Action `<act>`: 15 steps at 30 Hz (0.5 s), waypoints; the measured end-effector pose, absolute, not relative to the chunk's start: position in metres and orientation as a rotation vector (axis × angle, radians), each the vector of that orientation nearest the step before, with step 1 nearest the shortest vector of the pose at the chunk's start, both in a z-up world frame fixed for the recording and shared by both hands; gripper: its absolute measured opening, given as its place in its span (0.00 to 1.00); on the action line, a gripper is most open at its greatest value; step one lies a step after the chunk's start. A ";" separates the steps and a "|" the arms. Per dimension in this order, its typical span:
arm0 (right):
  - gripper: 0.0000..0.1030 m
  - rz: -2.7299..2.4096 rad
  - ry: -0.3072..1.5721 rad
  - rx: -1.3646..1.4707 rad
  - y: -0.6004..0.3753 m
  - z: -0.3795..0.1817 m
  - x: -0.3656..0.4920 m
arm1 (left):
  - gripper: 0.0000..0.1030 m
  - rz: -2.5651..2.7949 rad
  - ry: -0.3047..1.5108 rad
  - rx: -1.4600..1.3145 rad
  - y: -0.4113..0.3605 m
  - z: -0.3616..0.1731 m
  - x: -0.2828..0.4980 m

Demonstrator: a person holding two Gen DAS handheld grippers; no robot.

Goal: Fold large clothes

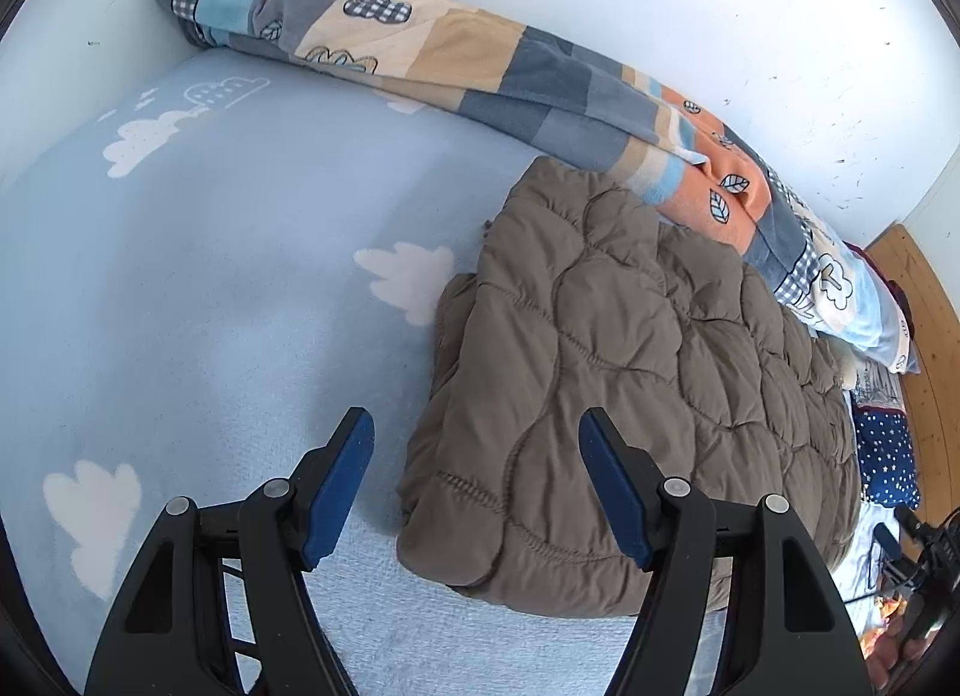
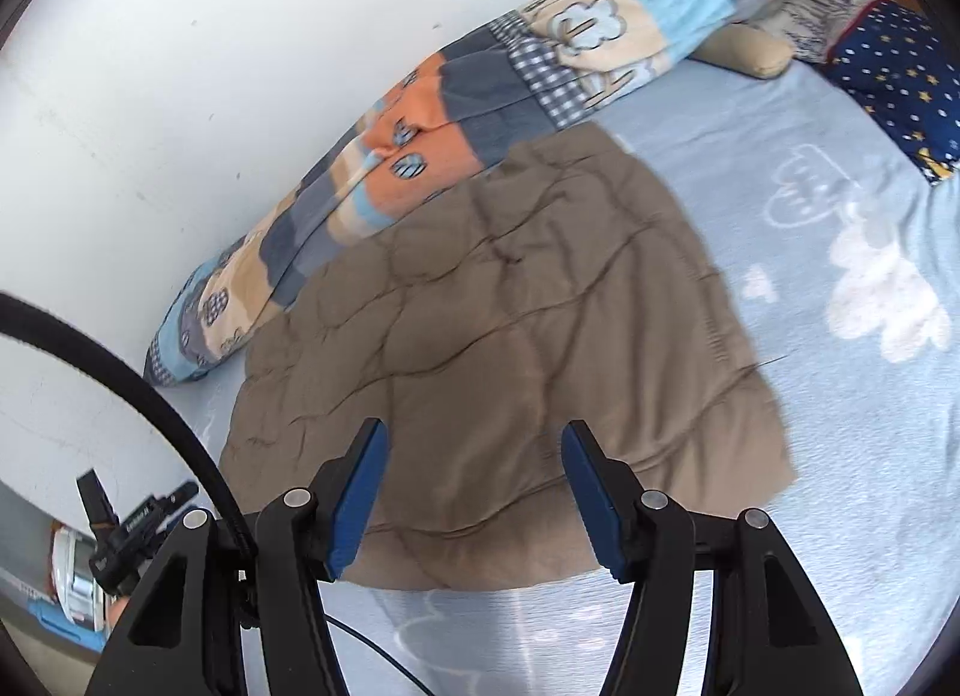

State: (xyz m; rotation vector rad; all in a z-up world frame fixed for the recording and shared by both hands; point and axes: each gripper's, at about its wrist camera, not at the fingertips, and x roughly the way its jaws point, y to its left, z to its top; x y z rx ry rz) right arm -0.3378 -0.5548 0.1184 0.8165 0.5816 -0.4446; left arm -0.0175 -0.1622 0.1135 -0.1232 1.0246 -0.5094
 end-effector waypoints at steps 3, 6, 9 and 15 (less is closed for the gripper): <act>0.68 -0.507 0.545 0.860 -0.580 0.122 -0.365 | 0.68 -0.499 1.049 -0.127 -0.159 0.105 -0.013; 0.73 -0.558 0.526 0.909 -0.598 0.117 -0.389 | 0.68 -0.503 1.073 -0.148 -0.158 0.100 -0.010; 0.73 -0.542 0.519 1.017 -0.613 0.102 -0.406 | 0.70 -0.513 1.087 -0.161 -0.160 0.098 -0.009; 0.74 -0.552 0.544 1.054 -0.624 0.092 -0.415 | 0.71 -0.516 1.100 -0.160 -0.162 0.097 -0.011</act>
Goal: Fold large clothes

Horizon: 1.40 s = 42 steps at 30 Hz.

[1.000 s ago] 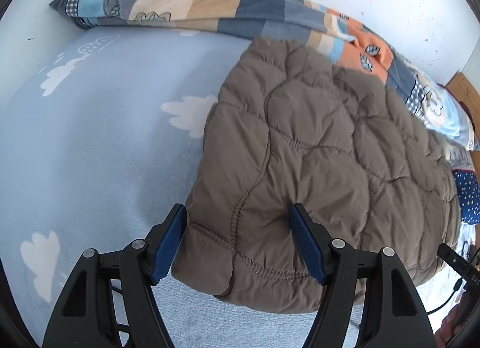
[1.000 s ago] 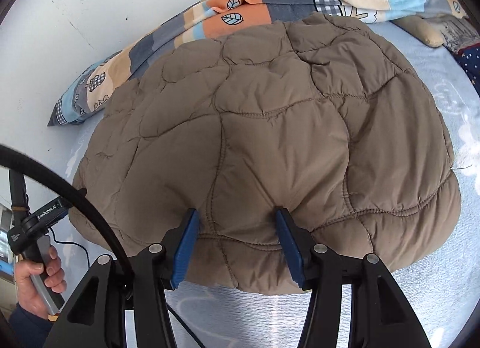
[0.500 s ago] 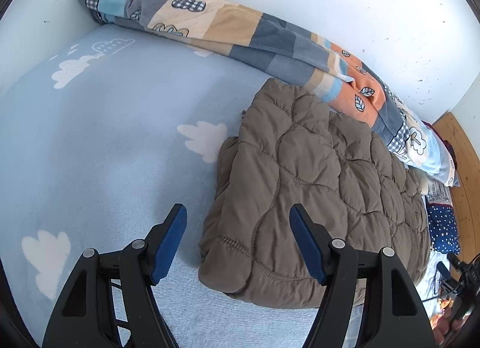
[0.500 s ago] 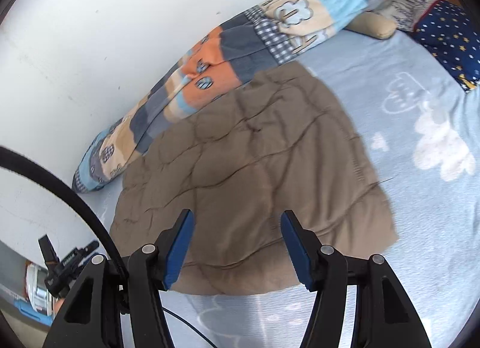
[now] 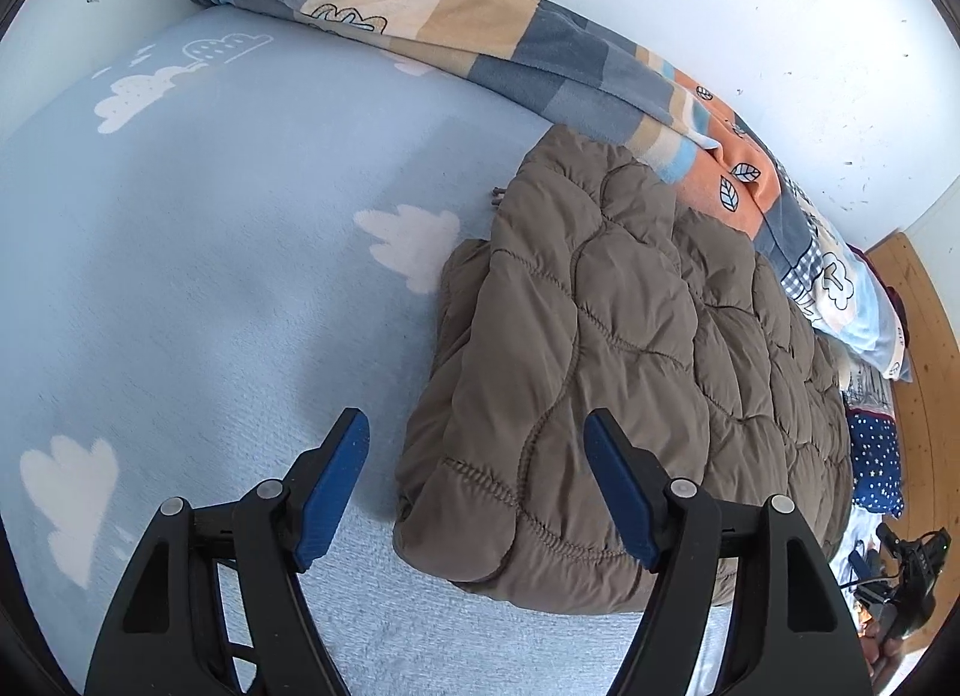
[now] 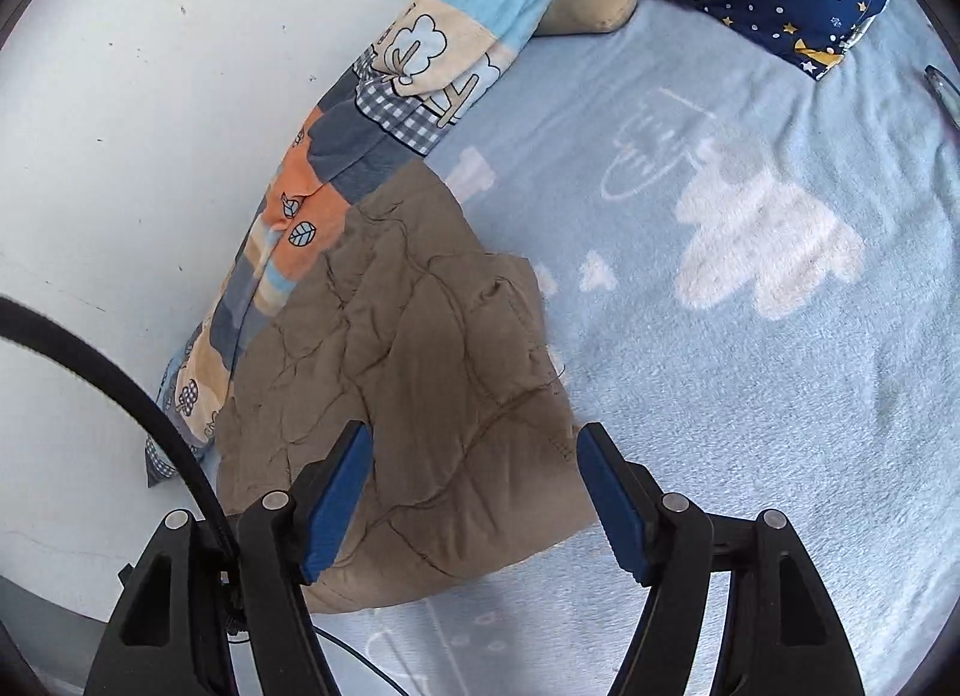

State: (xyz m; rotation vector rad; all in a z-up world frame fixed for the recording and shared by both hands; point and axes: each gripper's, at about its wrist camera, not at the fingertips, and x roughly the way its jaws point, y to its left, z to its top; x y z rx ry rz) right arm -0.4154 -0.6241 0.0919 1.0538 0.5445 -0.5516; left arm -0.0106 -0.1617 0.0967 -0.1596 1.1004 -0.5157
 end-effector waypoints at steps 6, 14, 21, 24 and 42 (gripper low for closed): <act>0.74 -0.550 0.579 1.019 -0.620 0.090 -0.405 | 0.71 -0.495 1.090 -0.094 -0.170 0.093 -0.014; 0.74 -0.481 0.713 0.945 -0.597 0.071 -0.360 | 0.71 -0.467 1.031 0.089 -0.193 0.087 -0.027; 0.74 -0.550 0.784 0.836 -0.582 0.074 -0.340 | 0.71 -0.422 0.872 0.242 -0.207 0.104 -0.044; 0.74 -0.557 0.718 0.753 -0.570 0.097 -0.338 | 0.71 -0.411 0.793 0.280 -0.211 0.117 -0.053; 0.72 -0.450 0.695 0.681 -0.546 0.096 -0.299 | 0.71 -0.390 0.685 0.364 -0.221 0.127 -0.066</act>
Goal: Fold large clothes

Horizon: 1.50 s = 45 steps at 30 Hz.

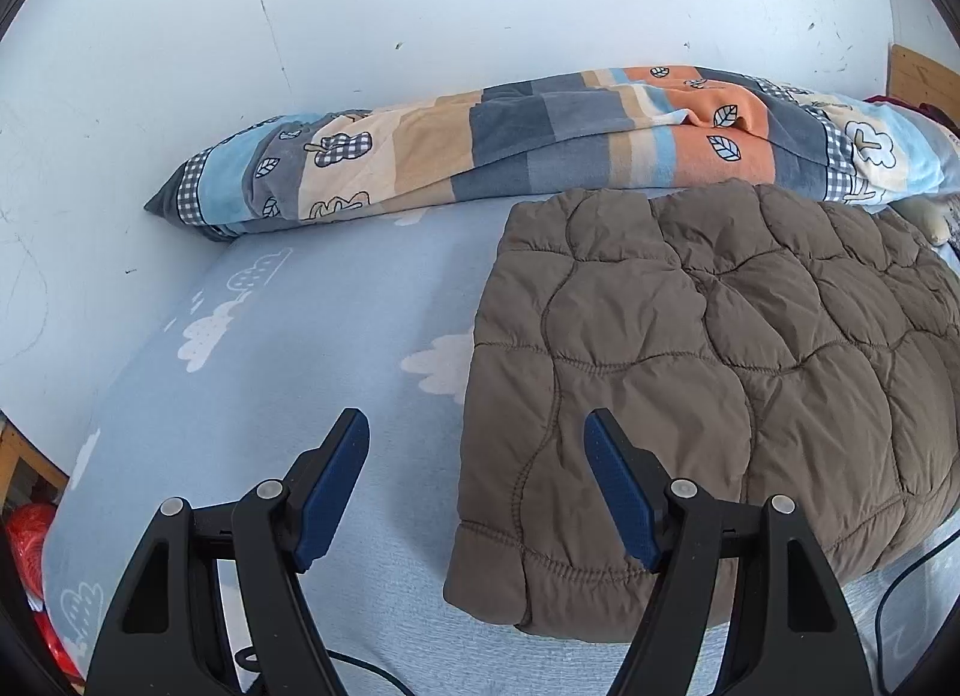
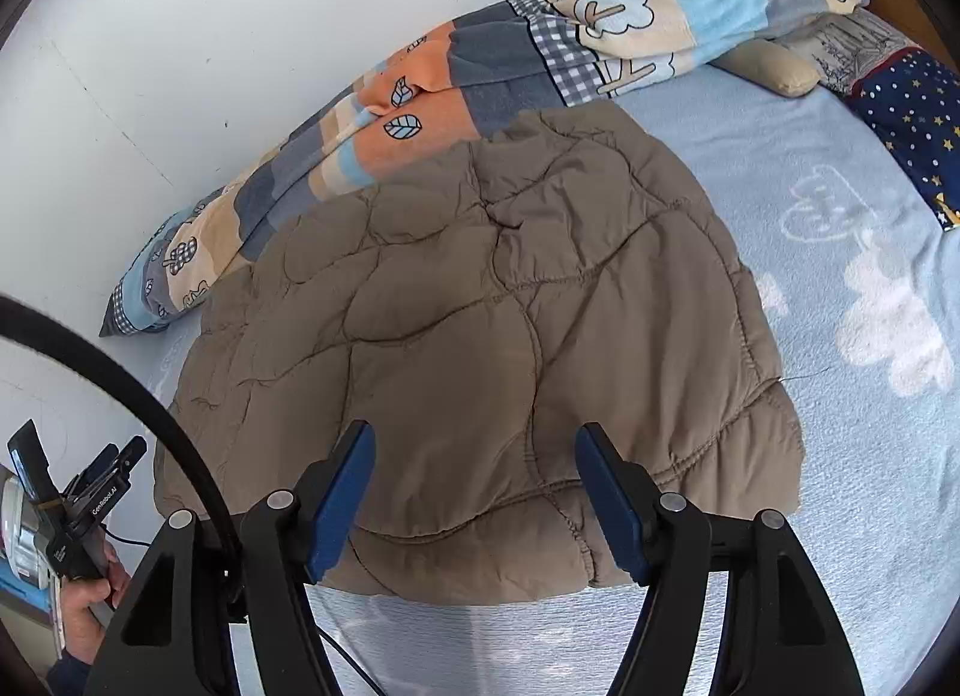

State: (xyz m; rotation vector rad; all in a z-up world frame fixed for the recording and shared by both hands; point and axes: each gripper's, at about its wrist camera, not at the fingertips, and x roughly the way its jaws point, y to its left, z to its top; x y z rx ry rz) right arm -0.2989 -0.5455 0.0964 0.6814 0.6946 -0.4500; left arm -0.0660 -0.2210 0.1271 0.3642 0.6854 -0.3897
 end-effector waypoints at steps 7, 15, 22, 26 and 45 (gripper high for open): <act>0.72 -0.433 0.740 0.725 -0.551 0.077 -0.290 | 0.71 -0.386 0.686 0.400 -0.227 0.121 -0.067; 0.72 -0.413 0.762 0.766 -0.555 0.066 -0.291 | 0.71 -0.438 0.797 0.414 -0.231 0.106 -0.059; 0.86 -0.395 0.650 0.762 -0.567 0.102 -0.323 | 0.79 -0.575 0.990 0.072 -0.183 0.118 -0.014; 0.91 -0.410 0.624 0.816 -0.592 0.098 -0.348 | 0.80 -0.639 1.149 -0.206 -0.148 0.105 0.023; 1.00 -0.135 0.730 1.090 -0.701 0.005 -0.341 | 0.80 -1.014 1.452 -0.327 -0.204 0.026 0.105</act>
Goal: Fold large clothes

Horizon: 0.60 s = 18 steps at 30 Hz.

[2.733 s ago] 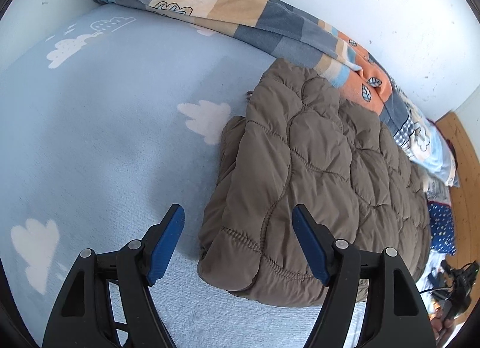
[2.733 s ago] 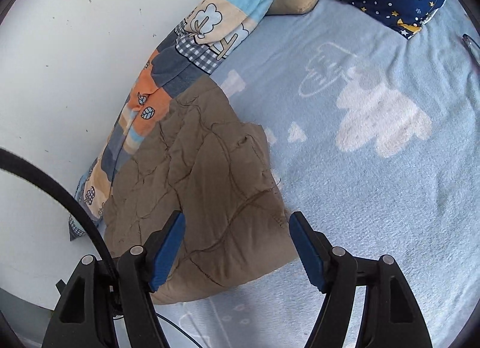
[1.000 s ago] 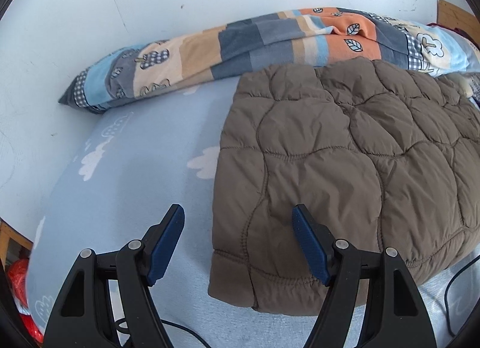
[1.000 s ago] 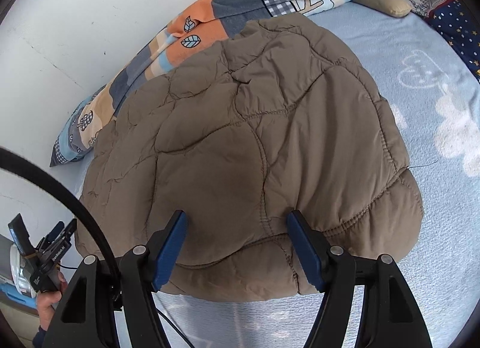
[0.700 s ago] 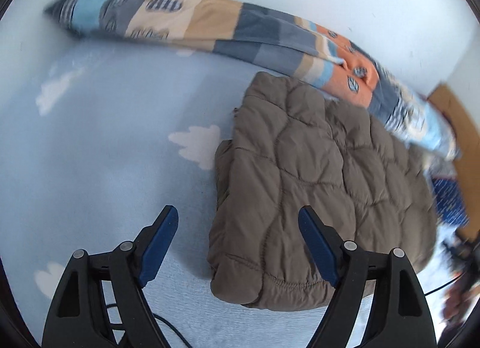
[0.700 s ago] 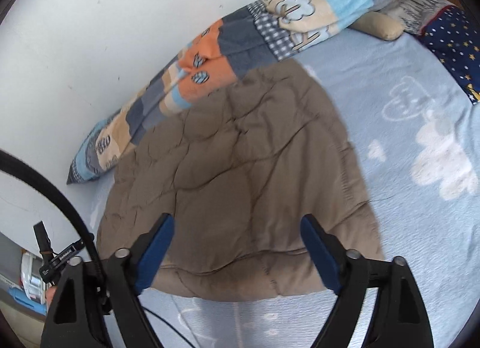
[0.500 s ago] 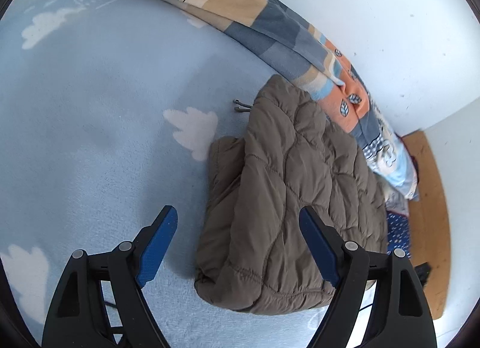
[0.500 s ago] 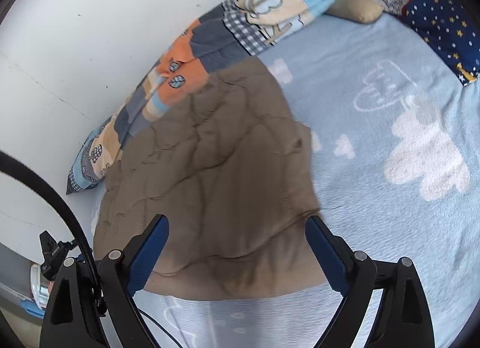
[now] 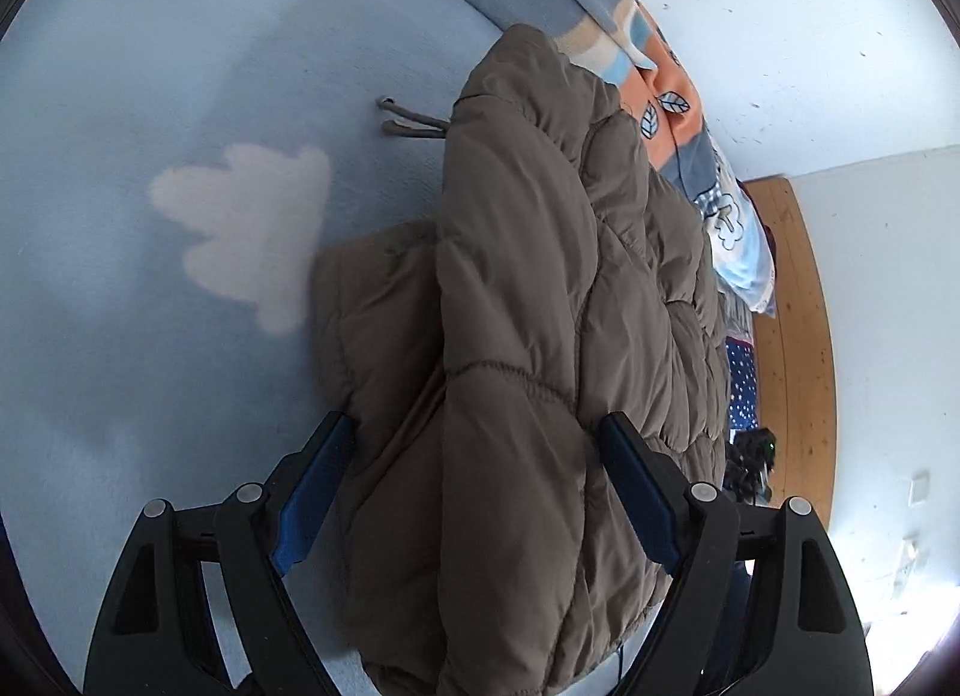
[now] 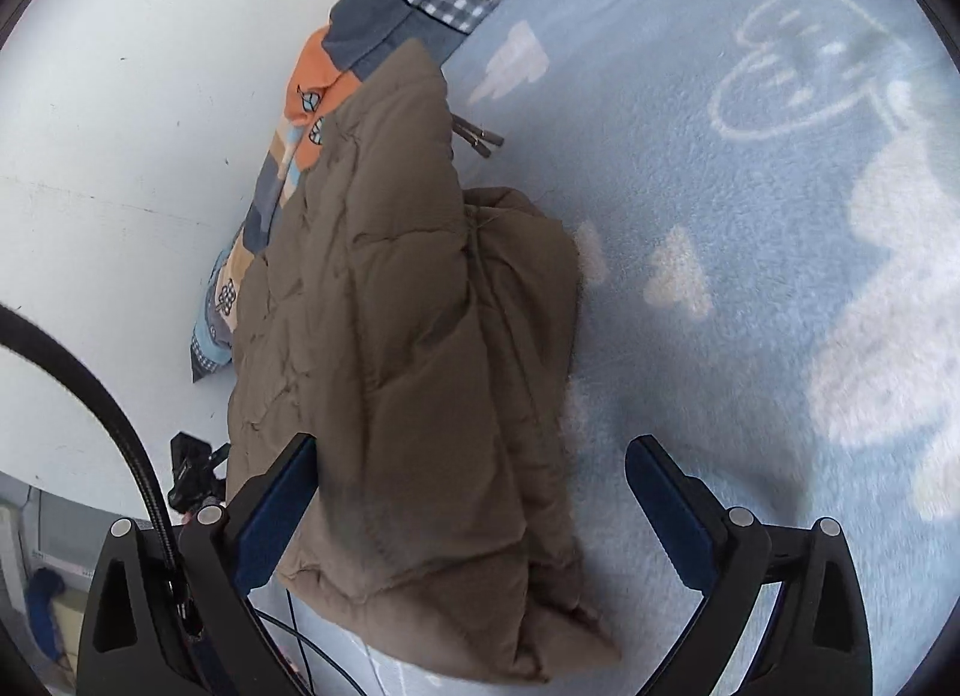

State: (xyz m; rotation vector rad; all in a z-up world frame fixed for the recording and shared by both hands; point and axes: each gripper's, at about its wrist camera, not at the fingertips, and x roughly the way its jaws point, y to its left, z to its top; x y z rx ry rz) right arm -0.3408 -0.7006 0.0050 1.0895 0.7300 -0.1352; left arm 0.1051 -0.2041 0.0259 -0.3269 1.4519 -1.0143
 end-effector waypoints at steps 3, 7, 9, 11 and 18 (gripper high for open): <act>1.00 -0.089 0.731 1.081 -0.708 -0.003 -0.330 | 0.82 -1.059 1.465 -0.335 -0.207 0.019 0.112; 1.00 -0.061 0.746 1.043 -0.710 -0.005 -0.314 | 0.85 -1.106 1.485 -0.337 -0.211 0.012 0.121; 1.00 -0.047 0.762 1.021 -0.712 -0.005 -0.305 | 0.87 -1.114 1.493 -0.334 -0.214 0.008 0.126; 1.00 -0.029 0.784 0.994 -0.712 -0.002 -0.296 | 0.89 -1.124 1.503 -0.332 -0.218 0.003 0.130; 1.00 0.026 0.868 0.899 -0.705 0.000 -0.258 | 0.91 -1.140 1.532 -0.240 -0.236 0.001 0.140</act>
